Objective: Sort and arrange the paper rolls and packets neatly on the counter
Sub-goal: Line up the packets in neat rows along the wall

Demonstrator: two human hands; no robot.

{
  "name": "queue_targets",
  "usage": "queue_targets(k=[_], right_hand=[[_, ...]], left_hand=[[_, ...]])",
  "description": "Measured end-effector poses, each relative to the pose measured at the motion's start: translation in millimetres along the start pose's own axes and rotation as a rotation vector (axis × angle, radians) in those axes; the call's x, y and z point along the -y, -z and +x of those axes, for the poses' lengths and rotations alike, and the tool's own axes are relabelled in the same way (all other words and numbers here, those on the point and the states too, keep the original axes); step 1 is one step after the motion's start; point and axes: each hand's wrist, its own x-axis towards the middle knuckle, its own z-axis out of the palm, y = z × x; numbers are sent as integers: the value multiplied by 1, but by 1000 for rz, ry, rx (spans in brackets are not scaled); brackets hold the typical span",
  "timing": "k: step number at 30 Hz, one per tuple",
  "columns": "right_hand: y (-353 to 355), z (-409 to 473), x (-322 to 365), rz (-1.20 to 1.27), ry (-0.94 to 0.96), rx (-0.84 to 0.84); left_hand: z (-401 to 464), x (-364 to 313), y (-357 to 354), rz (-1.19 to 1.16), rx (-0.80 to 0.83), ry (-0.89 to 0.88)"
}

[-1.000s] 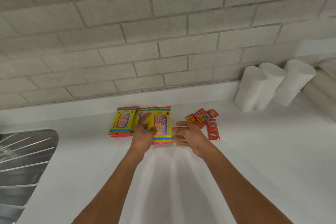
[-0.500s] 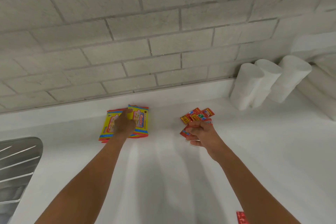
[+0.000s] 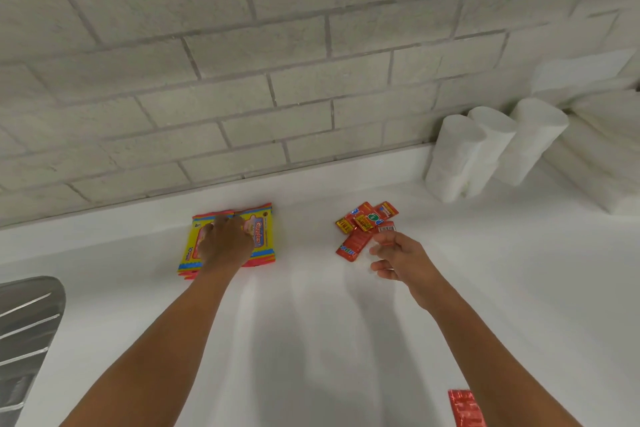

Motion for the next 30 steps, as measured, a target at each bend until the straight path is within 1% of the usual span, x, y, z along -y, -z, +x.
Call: queue_targets(k=[6, 9, 13, 15, 20, 23, 26, 28, 30], right_hand=[[9, -9, -9, -38, 5, -92], [17, -16, -14, -106, 28, -136], [32, -18, -14, -240, 83, -188], [42, -14, -10, -296, 120, -194], [64, -2, -9, -424, 176, -148], [84, 8, -6, -450, 193, -118], [94, 16, -6, -465, 202, -81], [104, 24, -6, -479, 214, -57], [109, 32, -5, -471, 215, -39]], left_hand=[[-11, -29, 2, -145, -56, -181], [-24, -57, -13, -259, -4, -269], [-46, -101, -27, -260, 89, -350], [-52, -121, -32, -232, 103, -352], [-60, -152, -52, -141, 138, -320], [-60, -170, -56, -114, 133, -250], [-63, -172, -62, -107, 159, -185], [-70, -177, -69, -70, 145, -186], [-78, -180, -74, -32, 98, -187]])
